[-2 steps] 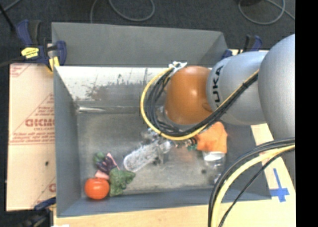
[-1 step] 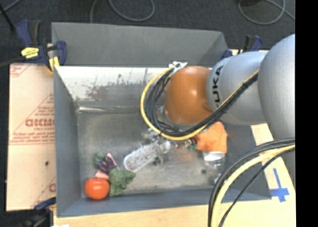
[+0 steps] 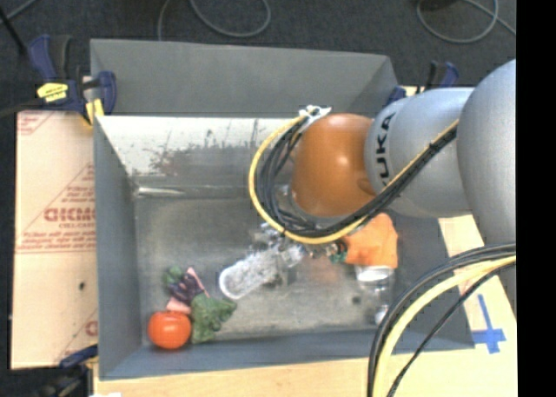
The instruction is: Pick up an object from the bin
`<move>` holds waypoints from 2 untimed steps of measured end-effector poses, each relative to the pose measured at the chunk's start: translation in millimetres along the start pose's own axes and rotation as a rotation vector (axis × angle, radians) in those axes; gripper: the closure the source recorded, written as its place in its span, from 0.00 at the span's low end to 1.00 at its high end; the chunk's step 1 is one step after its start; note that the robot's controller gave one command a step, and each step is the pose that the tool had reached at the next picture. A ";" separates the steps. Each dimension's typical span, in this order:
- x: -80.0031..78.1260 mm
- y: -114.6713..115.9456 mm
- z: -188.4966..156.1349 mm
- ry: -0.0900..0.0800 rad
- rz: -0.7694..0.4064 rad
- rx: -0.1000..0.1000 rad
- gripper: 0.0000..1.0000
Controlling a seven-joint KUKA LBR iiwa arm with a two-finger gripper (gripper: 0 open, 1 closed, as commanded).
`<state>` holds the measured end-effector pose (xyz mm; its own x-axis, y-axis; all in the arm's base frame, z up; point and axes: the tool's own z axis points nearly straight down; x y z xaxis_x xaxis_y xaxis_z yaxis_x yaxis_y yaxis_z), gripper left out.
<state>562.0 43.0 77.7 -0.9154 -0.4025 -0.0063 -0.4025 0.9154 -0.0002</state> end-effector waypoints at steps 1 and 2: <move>-6.7 6.1 -4.6 -0.001 0.009 0.001 1.00; -11.0 12.0 -21.4 0.000 -0.003 0.000 1.00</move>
Offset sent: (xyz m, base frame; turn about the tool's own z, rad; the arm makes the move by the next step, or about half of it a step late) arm 0.0063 0.0208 0.0319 -0.0139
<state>567.1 58.3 99.1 -0.9143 -0.4049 -0.0064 -0.4050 0.9143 -0.0006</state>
